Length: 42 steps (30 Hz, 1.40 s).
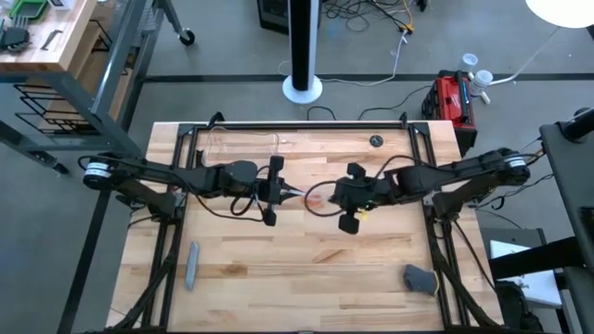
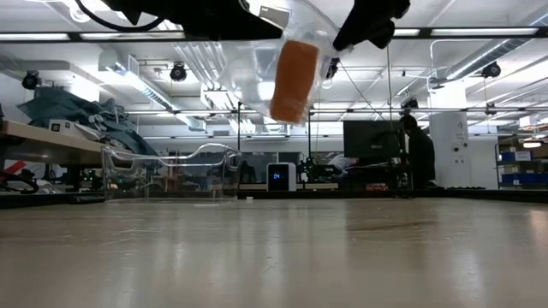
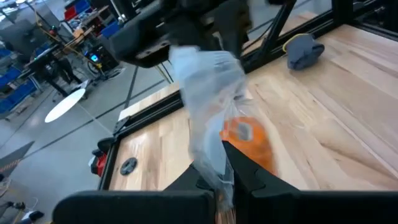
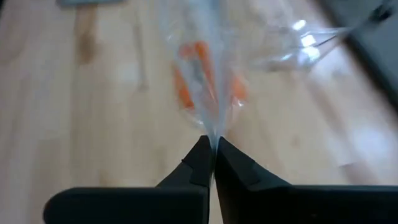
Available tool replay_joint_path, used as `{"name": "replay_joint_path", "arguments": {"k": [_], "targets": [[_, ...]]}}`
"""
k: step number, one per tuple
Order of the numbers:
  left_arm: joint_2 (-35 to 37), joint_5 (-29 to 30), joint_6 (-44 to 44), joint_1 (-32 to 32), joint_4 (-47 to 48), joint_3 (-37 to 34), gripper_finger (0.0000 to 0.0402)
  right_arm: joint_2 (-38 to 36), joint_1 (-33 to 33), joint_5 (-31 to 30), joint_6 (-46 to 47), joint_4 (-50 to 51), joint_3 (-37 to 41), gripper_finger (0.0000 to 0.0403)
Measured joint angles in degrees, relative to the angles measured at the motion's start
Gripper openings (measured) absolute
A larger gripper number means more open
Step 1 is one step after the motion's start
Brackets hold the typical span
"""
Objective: Roll bandage
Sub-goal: Close the transparent zip bag
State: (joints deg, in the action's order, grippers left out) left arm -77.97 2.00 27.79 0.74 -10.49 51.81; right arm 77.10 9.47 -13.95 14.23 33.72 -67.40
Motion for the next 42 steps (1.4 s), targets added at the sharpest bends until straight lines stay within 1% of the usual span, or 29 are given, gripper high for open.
{"name": "replay_joint_path", "arguments": {"k": [3,4,6,9,11,14,16,19,22,27,31,34,36,39,40,42], "targets": [[0.0,0.1,0.0,0.0,0.0,0.0,0.0000,3.6,-0.1,6.0,1.9,6.4,-5.2,0.0002],[0.0,0.3,0.0,0.0,0.0,0.0,0.0000,4.8,-0.1,6.4,2.1,8.7,-7.2,0.0002],[0.0,0.3,0.0,0.0,0.5,0.0,0.0000,7.8,-0.1,5.5,2.4,14.5,-11.1,0.0002],[0.0,0.6,0.0,0.0,0.6,-0.1,0.0000,11.4,-0.1,3.3,2.6,20.6,-16.6,0.0001],[0.0,0.6,-0.1,-0.1,1.4,-0.1,0.0000,13.1,-0.1,3.0,1.5,23.6,-20.1,0.0001],[0.0,3.2,-0.2,-0.1,3.0,-0.1,0.0000,15.2,0.0,3.0,0.8,28.2,-24.1,0.0001],[0.0,4.3,-0.4,-0.2,3.3,-0.2,0.0000,16.3,0.0,2.9,0.8,30.6,-26.0,0.0001],[0.0,4.4,-0.8,-0.2,3.2,-0.2,0.0000,17.2,0.0,2.6,1.2,34.6,-28.0,0.0001],[0.0,4.4,-1.2,-0.2,3.1,-0.2,0.0000,17.1,0.0,0.5,2.0,36.7,-28.9,0.0002],[0.0,3.1,-1.7,-0.2,2.5,-0.2,0.0000,14.3,0.0,-0.2,2.3,35.8,-28.9,0.0028],[0.0,3.1,-2.0,-0.2,1.6,-0.2,0.0000,10.6,0.8,-5.4,2.4,35.5,-28.2,0.0057],[-0.1,3.0,-3.9,-0.3,-1.8,-0.3,0.0000,6.8,1.7,-8.6,3.9,32.5,-25.3,0.0079],[-0.1,3.2,-7.2,-0.5,-7.2,-0.3,0.0000,3.7,2.8,-10.9,4.9,29.4,-20.9,0.0093],[0.0,3.3,-13.1,-0.9,-16.0,-0.4,0.0000,-2.4,4.5,-13.8,5.9,19.2,-10.8,0.0113],[0.0,3.3,-14.1,-0.9,-17.3,-0.5,0.0000,-4.7,4.9,-14.1,6.0,15.6,-7.0,0.0120],[0.0,1.7,-13.5,-0.9,-16.4,-0.7,0.0000,-9.1,5.0,-14.5,5.8,8.6,-0.8,0.0131]]}}
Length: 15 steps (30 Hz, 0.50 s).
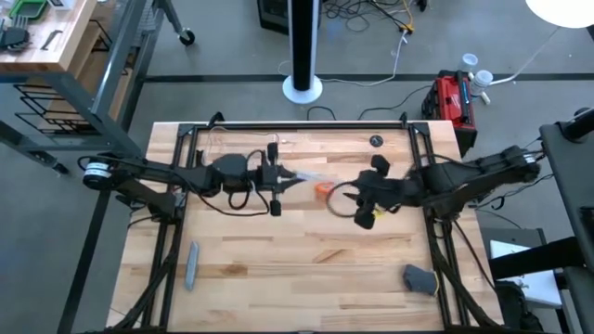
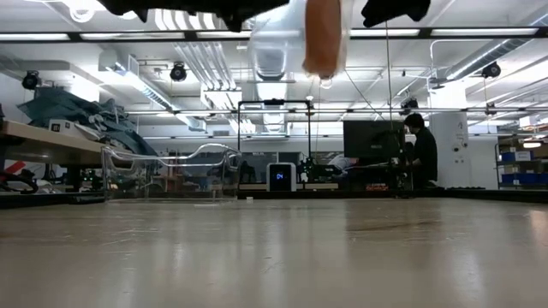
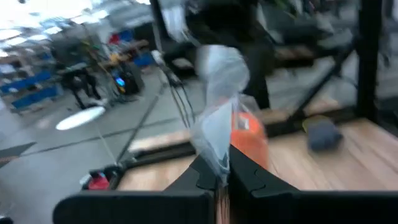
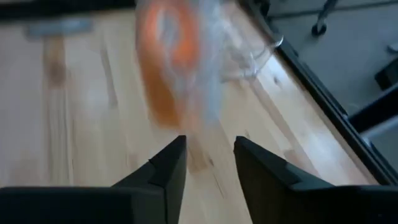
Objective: Roll bandage
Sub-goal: Close the transparent zip bag
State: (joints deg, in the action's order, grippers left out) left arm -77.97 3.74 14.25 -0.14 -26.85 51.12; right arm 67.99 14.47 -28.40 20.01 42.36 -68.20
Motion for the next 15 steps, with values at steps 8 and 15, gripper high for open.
{"name": "replay_joint_path", "arguments": {"k": [8,15], "targets": [[-0.1,-2.8,10.1,0.1,11.1,-0.2,0.0000,-7.7,-0.1,-3.8,-3.8,-15.3,10.2,0.0150],[-0.1,4.0,8.3,0.1,7.2,-0.3,0.0000,-3.9,-0.2,-7.8,-7.3,-16.5,9.4,0.0144]]}}
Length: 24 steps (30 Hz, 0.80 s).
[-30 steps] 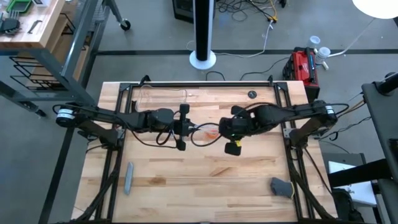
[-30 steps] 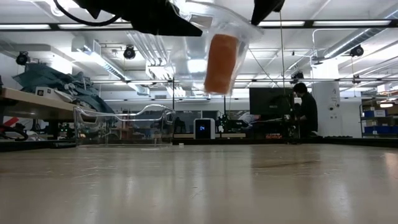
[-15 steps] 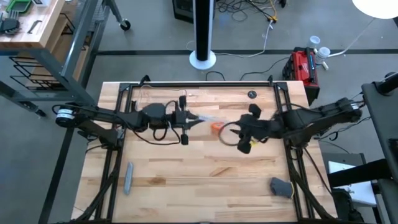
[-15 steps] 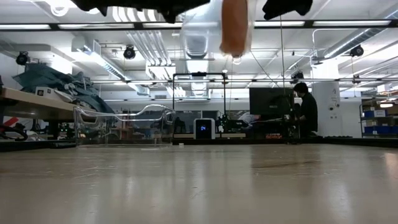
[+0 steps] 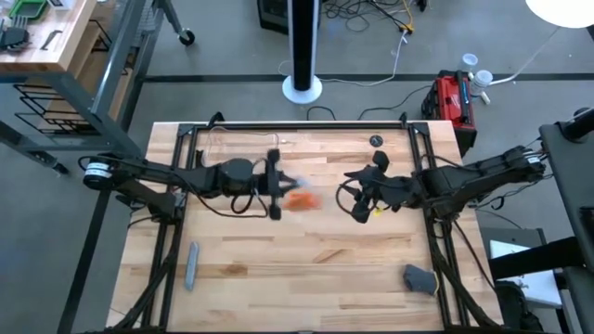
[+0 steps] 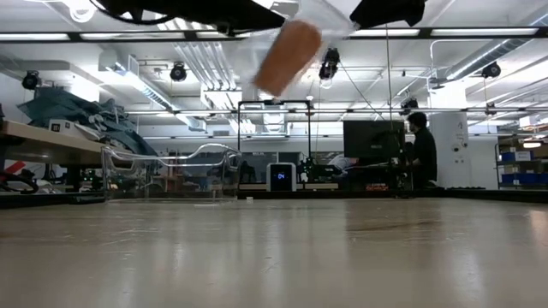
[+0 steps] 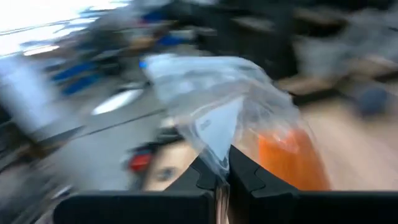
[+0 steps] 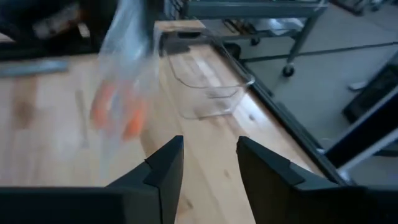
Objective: Roll bandage
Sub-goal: Close the transparent zip bag
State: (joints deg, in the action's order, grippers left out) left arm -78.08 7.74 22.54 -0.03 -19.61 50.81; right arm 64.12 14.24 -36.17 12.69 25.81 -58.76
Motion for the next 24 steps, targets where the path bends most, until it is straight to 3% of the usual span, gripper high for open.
{"name": "replay_joint_path", "arguments": {"k": [3,6,11,17,24], "targets": [[0.1,12.3,-5.3,-0.1,-5.3,0.0,0.0000,0.6,0.0,-3.0,-1.3,-3.2,1.7,0.0139],[0.1,17.1,-9.4,-0.1,-5.6,0.0,0.0000,0.1,0.0,-4.3,-3.7,-11.5,6.3,0.0136],[0.3,14.6,-12.6,-0.1,-11.6,-0.3,0.0000,-2.3,-1.7,-2.8,-6.7,-29.2,14.9,0.0133],[0.4,6.6,-13.7,-0.1,-21.3,-3.1,0.0000,-2.2,-3.2,-2.4,-6.8,-41.4,20.8,0.0143],[0.4,3.7,-14.1,-0.1,-25.4,-4.8,0.0000,-1.8,-3.1,0.7,-9.7,-50.2,22.6,0.0153]]}}
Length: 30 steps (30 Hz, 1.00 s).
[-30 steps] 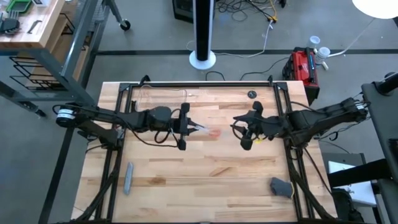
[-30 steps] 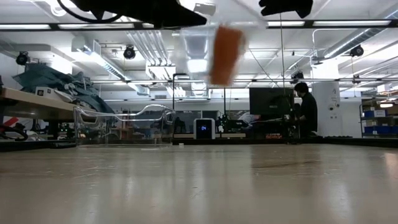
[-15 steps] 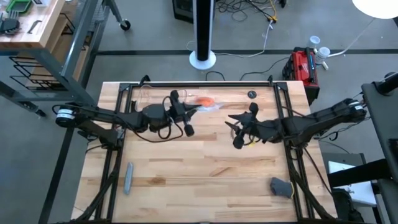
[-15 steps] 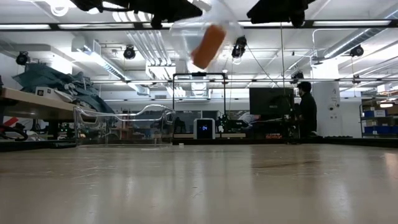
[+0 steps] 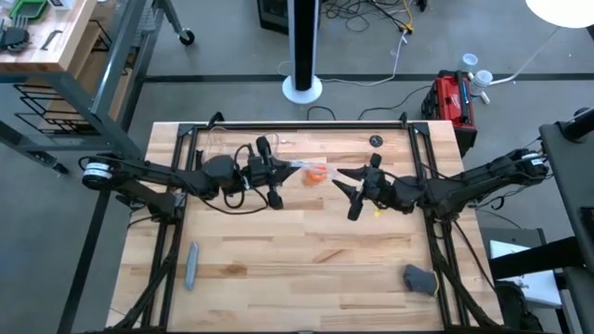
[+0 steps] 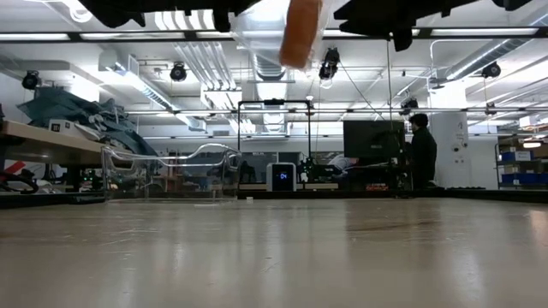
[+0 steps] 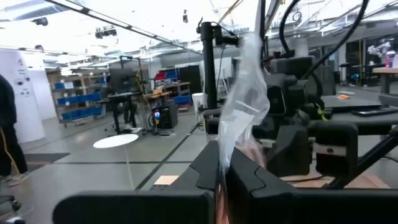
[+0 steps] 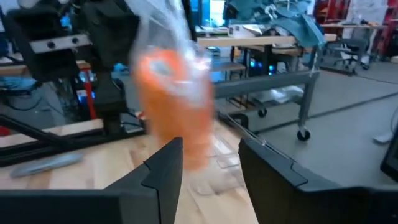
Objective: Roll bandage
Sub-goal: Close the transparent zip bag
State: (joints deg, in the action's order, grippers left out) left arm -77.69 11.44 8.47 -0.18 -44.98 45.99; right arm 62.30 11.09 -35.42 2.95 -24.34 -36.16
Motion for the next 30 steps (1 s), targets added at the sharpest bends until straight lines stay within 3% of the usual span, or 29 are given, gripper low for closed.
{"name": "replay_joint_path", "arguments": {"k": [4,13,24,30], "targets": [[0.0,0.0,0.0,-0.1,0.0,-0.1,0.0000,0.0,0.0,2.8,-1.2,-2.2,0.0,0.0153],[0.0,0.0,-0.2,-0.1,-0.1,-0.2,0.0000,-1.0,0.0,2.5,-3.4,-5.6,-0.1,0.0153],[0.0,0.0,-0.8,0.0,-0.2,-0.3,0.0000,-1.0,0.0,8.1,-1.0,-5.1,-0.2,0.0141],[0.0,0.0,-2.4,0.0,-5.4,-1.5,0.0000,-1.3,0.0,11.0,0.2,-4.5,-0.3,0.0161]]}}
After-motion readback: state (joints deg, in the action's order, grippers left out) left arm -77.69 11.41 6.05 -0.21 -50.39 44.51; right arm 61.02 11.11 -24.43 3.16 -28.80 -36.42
